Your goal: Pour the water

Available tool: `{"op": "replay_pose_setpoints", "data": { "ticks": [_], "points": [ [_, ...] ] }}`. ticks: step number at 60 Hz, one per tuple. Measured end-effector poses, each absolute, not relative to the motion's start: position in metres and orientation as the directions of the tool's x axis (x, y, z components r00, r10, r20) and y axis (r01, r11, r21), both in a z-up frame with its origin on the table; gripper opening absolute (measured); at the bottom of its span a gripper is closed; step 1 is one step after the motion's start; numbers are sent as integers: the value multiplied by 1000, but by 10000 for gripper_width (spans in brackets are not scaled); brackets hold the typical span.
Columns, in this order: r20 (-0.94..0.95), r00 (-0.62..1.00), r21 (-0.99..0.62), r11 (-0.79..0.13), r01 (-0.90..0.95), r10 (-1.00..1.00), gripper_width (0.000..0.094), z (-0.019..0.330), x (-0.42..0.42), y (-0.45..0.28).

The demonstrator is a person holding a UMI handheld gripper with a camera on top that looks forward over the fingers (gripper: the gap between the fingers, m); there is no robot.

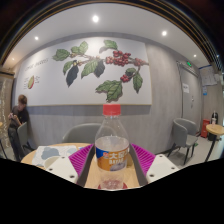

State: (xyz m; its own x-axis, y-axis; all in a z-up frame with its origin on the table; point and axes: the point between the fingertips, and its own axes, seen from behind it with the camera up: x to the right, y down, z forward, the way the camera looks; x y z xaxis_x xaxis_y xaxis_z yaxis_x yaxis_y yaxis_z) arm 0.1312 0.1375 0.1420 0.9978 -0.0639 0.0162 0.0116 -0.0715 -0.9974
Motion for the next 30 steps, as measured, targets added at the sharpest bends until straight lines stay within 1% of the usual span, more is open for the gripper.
{"op": "replay_pose_setpoints", "data": {
  "ticks": [2, 3, 7, 18, 22, 30],
  "points": [
    [15, 998, -997, -82, 10, -58, 851, 140, 130, 134],
    [10, 998, -997, -77, 5, -57, 866, 142, 130, 131],
    [-4, 999, -997, -72, -7, -38, 850, 148, 123, 115],
    [-30, 1000, -992, -118, -31, -7, 852, 143, 114, 35],
    [-57, 998, -989, -137, -55, 10, 852, 139, 97, 3],
    [-85, 996, -980, -181, -81, 16, 851, 121, 86, -53]
  ]
}}
